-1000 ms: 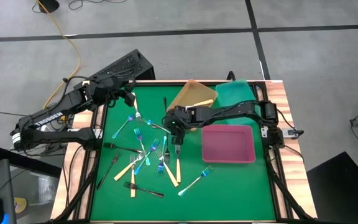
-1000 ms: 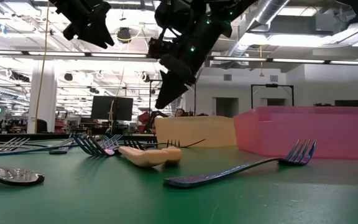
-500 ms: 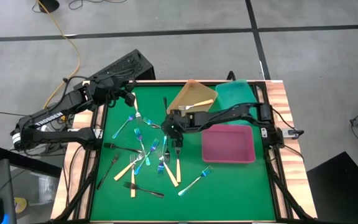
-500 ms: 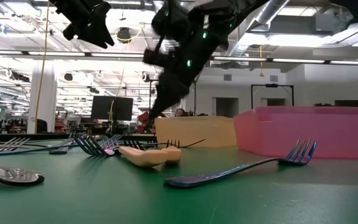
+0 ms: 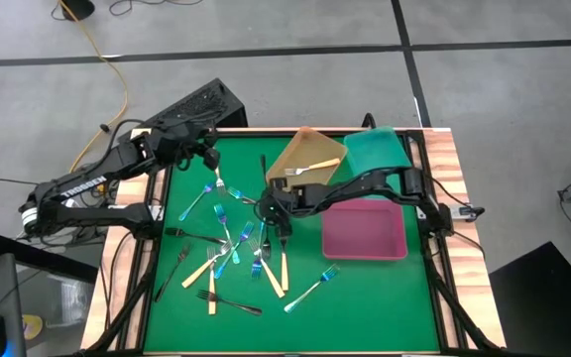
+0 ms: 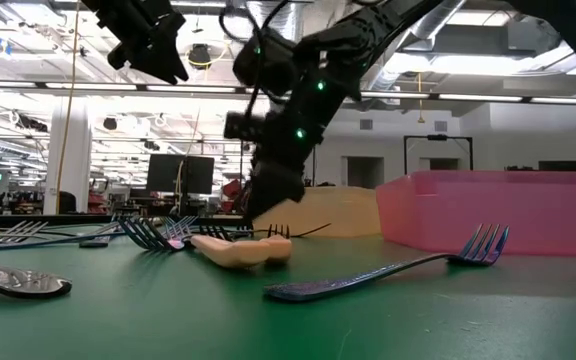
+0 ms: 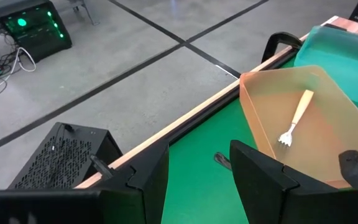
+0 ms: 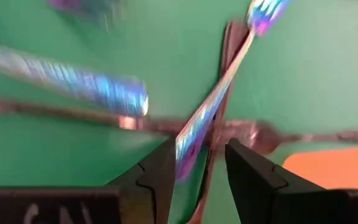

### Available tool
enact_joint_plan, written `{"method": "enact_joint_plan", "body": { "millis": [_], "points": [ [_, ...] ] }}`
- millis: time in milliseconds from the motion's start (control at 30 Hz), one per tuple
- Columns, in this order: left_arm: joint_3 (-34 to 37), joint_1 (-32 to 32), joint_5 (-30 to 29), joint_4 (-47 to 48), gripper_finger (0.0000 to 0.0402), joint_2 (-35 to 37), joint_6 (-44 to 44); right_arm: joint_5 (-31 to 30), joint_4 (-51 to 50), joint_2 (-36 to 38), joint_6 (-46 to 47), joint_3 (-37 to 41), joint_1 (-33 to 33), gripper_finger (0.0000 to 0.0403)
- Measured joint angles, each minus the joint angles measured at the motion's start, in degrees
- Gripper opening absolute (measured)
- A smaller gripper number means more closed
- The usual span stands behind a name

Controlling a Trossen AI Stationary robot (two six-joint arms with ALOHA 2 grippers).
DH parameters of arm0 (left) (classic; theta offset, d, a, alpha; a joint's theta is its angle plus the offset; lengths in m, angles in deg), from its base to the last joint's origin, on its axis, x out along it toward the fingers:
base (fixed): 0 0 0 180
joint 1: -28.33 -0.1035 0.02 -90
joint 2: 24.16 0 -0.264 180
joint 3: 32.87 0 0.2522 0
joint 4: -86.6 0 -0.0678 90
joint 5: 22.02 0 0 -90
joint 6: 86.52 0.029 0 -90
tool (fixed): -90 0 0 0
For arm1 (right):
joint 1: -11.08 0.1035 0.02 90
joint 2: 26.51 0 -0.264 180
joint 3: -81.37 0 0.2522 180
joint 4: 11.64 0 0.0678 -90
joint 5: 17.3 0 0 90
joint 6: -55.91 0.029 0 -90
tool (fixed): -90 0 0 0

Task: Sort silverware by color (type)
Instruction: Put the black fork into the blue bin

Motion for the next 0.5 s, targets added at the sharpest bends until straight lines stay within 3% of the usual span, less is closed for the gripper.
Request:
{"method": "enact_joint_plan", "body": {
  "millis": [500],
  "points": [
    [0.0,0.0,-0.2,-0.1,0.0156,0.1,0.1,-2.2,1.0,0.0,1.1,-0.1,-1.5,0.0161]
  ]
}}
